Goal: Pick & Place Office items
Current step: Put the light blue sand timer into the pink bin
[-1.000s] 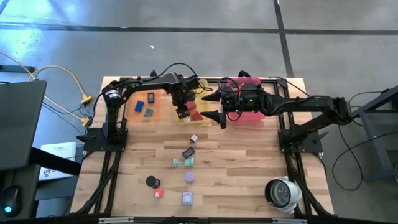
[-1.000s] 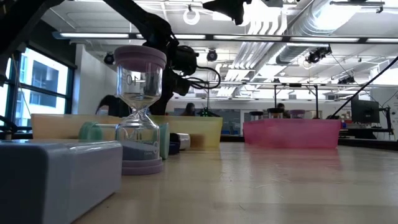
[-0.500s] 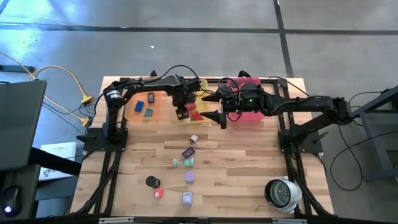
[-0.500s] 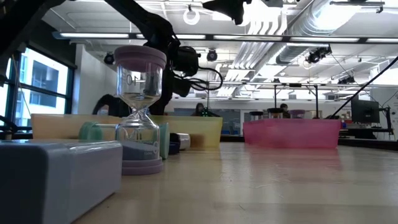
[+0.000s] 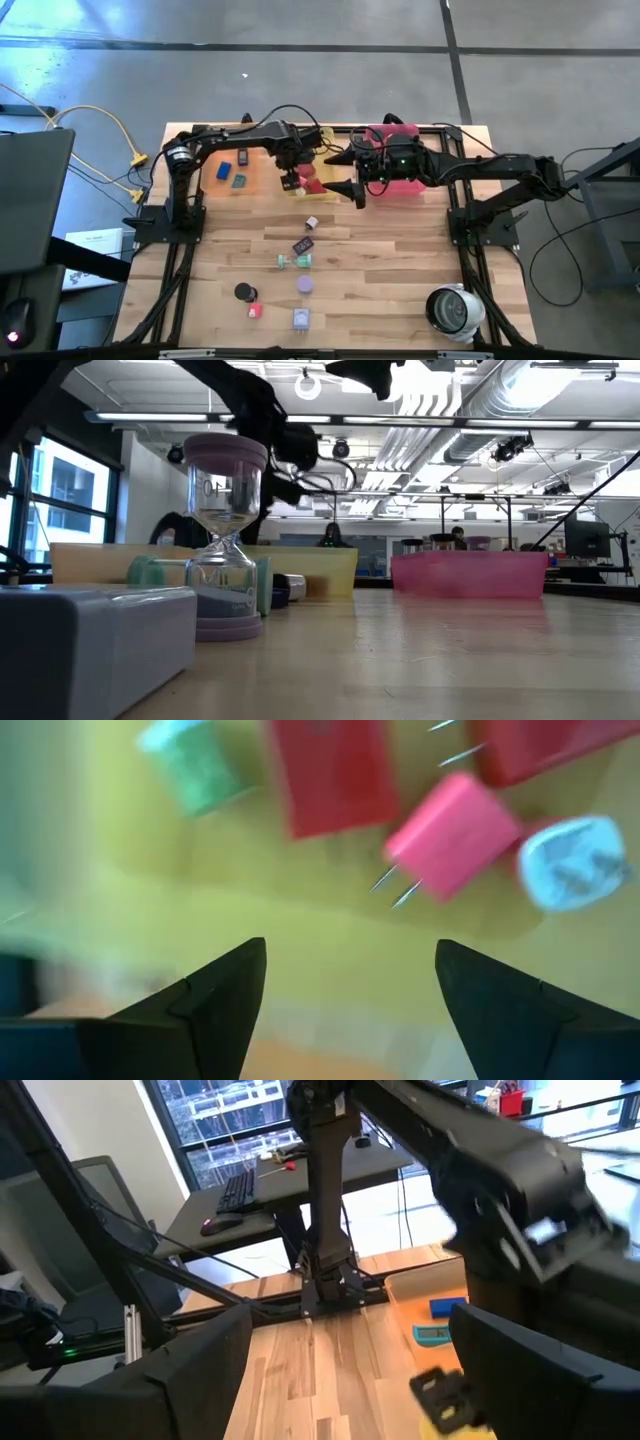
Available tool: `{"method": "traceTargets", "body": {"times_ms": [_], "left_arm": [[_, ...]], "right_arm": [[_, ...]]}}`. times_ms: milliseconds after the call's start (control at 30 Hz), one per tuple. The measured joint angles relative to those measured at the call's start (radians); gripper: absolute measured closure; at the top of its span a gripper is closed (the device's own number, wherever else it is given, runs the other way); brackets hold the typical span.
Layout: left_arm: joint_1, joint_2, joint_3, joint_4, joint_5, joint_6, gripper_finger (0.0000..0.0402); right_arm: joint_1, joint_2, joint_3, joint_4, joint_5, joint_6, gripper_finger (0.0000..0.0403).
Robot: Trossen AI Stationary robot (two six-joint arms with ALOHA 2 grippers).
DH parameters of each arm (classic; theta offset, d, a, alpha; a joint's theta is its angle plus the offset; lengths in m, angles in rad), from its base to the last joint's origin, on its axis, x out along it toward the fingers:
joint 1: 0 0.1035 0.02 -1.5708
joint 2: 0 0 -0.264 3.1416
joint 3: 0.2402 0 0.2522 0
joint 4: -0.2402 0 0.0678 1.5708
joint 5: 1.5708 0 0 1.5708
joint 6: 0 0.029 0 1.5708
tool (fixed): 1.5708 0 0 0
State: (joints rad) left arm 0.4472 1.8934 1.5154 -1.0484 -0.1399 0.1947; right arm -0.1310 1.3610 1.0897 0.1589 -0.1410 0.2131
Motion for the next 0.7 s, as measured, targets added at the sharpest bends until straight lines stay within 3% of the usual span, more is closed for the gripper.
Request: {"method": "traceTargets", "body": {"times_ms": [167, 500, 700], "left_arm": [[0.001, -0.142, 0.002, -0.084, 0.004, 0.001, 0.0117], [0.000, -0.447, 0.003, -0.261, 0.309, -0.074, 0.0117], [-0.017, -0.552, 0.003, -0.357, 0.364, -0.220, 0.0117]], "right_arm": [[0.000, 0.000, 0.000, 0.002, 0.000, 0.005, 0.0073], [0.000, 0.000, 0.000, 0.000, -0.019, 0.160, 0.0073], [0.000, 0.000, 0.000, -0.042, -0.020, 0.183, 0.0073]]}}
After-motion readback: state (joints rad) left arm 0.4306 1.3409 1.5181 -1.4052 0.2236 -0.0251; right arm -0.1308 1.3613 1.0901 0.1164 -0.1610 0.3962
